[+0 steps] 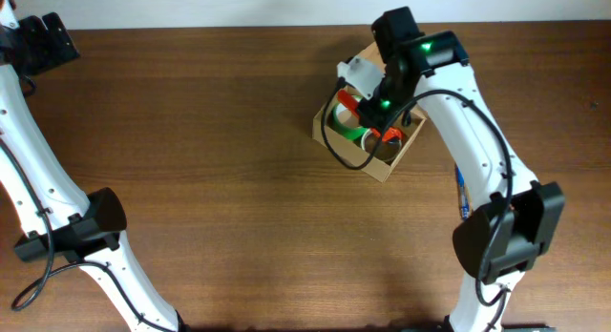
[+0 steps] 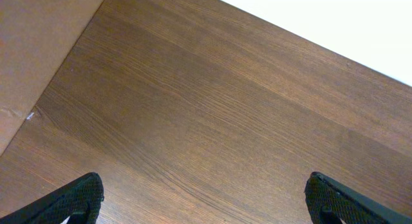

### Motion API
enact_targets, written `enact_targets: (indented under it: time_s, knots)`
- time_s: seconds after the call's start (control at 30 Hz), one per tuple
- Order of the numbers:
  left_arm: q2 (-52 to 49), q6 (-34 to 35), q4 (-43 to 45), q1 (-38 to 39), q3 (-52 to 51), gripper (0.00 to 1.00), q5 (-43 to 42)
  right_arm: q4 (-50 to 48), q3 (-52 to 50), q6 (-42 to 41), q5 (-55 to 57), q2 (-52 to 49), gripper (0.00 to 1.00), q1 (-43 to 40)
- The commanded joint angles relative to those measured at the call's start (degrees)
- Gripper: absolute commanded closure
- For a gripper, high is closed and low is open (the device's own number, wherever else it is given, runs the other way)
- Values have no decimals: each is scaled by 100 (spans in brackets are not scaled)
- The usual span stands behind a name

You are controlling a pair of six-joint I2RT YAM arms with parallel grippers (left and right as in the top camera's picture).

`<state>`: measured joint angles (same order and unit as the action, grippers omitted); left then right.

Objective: Pack container
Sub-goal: 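Lift the box cutter and carry it over the box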

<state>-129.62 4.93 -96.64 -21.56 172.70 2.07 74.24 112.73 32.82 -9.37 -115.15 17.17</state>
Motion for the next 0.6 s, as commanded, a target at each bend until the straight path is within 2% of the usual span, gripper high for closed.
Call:
enact_targets:
  time_s: [0.0,0.57]
  knots:
    - [170,-52,-2,-26,-17,0,-35,-39,109,83,-31,-323,97,127]
    - [170,-52,-2,-24,-17,0,-35,-129,105,83,52,-999,96,186]
